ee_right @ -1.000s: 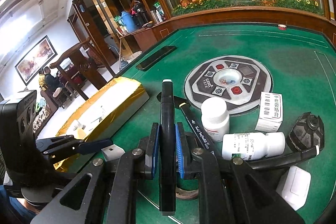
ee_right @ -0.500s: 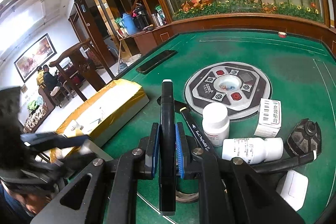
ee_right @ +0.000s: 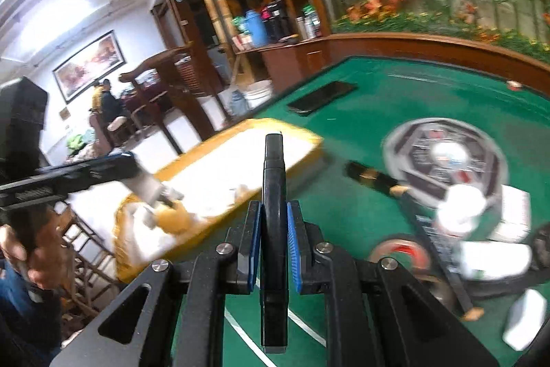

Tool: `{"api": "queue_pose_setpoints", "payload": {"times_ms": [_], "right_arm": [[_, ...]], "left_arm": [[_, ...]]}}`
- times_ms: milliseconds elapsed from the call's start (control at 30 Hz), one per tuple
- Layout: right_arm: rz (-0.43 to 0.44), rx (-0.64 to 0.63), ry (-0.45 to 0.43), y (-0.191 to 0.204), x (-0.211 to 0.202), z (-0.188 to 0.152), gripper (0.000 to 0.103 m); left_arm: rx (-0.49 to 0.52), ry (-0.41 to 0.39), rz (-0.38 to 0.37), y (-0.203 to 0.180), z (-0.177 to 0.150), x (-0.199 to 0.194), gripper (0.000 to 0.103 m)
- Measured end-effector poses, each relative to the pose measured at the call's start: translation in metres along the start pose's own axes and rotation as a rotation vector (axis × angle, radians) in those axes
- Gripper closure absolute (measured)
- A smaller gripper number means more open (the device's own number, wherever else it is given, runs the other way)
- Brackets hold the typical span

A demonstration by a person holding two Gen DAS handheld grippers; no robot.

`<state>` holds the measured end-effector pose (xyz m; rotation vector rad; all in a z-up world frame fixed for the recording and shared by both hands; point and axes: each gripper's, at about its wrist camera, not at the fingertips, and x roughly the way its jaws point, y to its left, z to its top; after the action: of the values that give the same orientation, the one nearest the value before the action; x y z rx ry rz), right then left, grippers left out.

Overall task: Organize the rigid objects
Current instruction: 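Lower the charger into the tray and open the left tool while the right tool drops the black marker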

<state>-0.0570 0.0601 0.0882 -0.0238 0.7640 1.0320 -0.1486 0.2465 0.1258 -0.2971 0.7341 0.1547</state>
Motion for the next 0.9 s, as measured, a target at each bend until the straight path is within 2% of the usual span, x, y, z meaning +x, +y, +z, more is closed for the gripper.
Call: {"api": "queue_pose_setpoints", "payload": {"times_ms": [133,300,533,733,900], "right_arm": [[0.029,-0.038,0.048,0.036,0.039,0.013,0.089],[-0.022,-0.067,0.089,0.056,0.081,0.025,0.089],[-0.173,-0.048,0.1,0.042,0.114,0.038,0.089],[-0.181,-0.015,0.126,0.028,0.132,0.044,0.089],[-0.148,0.016,0.13,0.02,0.135,0.043,0.089]], "left_arm": [[-0.02,0.022,0.016,0.015,0.003,0.016,0.054],[-0.053,0.044,0.018,0.037,0.011,0.034,0.054],[-0.059,0.067,0.021,0.044,0.007,0.053,0.054],[-0.031,0.064,0.038,0.041,0.003,0.06,0.054],[-0.03,0.065,0.045,0.043,0.001,0.062,0.054]]}}
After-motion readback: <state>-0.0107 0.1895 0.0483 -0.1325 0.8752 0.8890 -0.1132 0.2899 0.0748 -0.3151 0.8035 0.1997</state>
